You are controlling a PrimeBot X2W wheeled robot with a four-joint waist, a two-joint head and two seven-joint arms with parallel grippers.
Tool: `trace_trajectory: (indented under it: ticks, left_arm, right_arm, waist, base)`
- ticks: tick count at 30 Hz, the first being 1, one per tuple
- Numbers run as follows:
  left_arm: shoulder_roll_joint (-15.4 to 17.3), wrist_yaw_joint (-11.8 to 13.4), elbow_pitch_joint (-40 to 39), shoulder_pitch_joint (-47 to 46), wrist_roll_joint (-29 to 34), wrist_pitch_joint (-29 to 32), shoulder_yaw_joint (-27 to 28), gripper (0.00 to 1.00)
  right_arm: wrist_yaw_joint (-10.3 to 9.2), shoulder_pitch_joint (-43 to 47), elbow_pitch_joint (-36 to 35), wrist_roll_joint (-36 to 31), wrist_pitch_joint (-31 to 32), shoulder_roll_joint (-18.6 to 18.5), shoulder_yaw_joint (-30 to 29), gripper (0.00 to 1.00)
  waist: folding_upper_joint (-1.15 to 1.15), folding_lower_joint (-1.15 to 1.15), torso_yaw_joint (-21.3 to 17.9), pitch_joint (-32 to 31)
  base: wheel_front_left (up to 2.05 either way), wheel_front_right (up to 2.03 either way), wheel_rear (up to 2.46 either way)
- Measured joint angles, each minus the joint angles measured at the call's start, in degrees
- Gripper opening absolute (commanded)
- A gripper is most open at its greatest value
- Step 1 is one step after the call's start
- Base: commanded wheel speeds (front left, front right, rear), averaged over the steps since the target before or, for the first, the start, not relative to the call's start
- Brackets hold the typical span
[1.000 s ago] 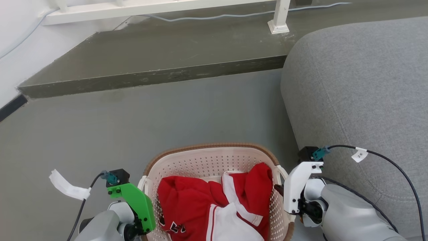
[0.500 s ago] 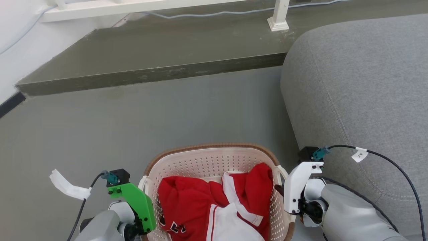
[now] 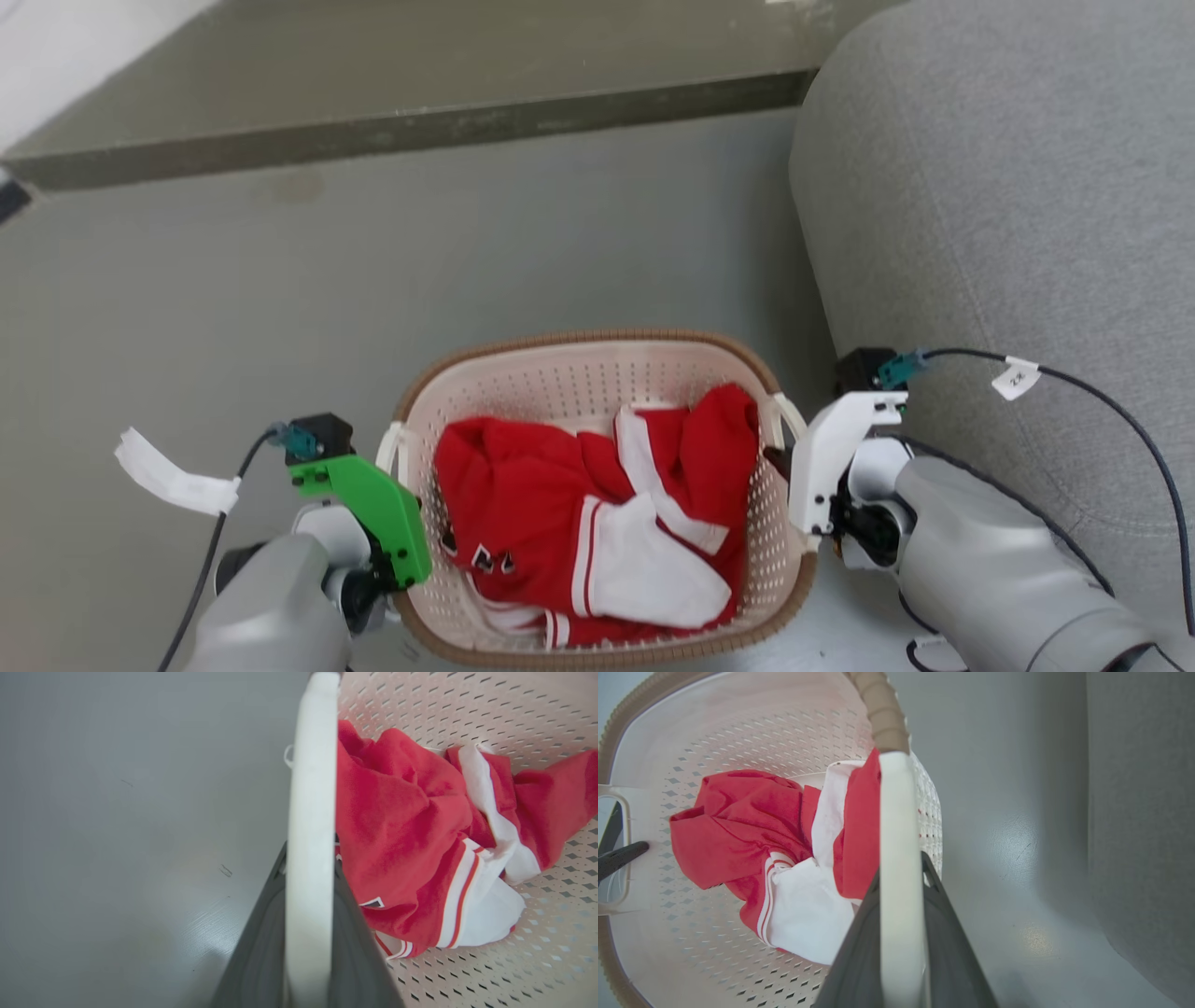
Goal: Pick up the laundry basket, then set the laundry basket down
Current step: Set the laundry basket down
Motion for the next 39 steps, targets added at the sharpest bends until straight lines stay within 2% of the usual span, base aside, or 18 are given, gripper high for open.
trace_trajectory:
  ticks: [24, 39]
  left_arm:
    - [1.9, 0.0, -1.4, -10.1, 1.2, -8.5, 1.4, 0.0]
    - [2.7, 0.0, -1.8, -14.5, 3.1, -13.6, 1.5, 0.0]
  right_arm:
    - [0.01, -10.5, -0.5, -0.5, -7.7, 0.2, -0.9, 0.0]
    - [0.01, -13.8, -1.5, -1.0, -13.7, 0.1, -0.8, 0.0]
  waist:
    - [0.0, 0.0, 0.2, 16.8]
    - [0.0, 0.01, 0.2, 26.8]
  base:
    - [0.0, 0.0, 0.0]
    - [0.0, 0.0, 0.0]
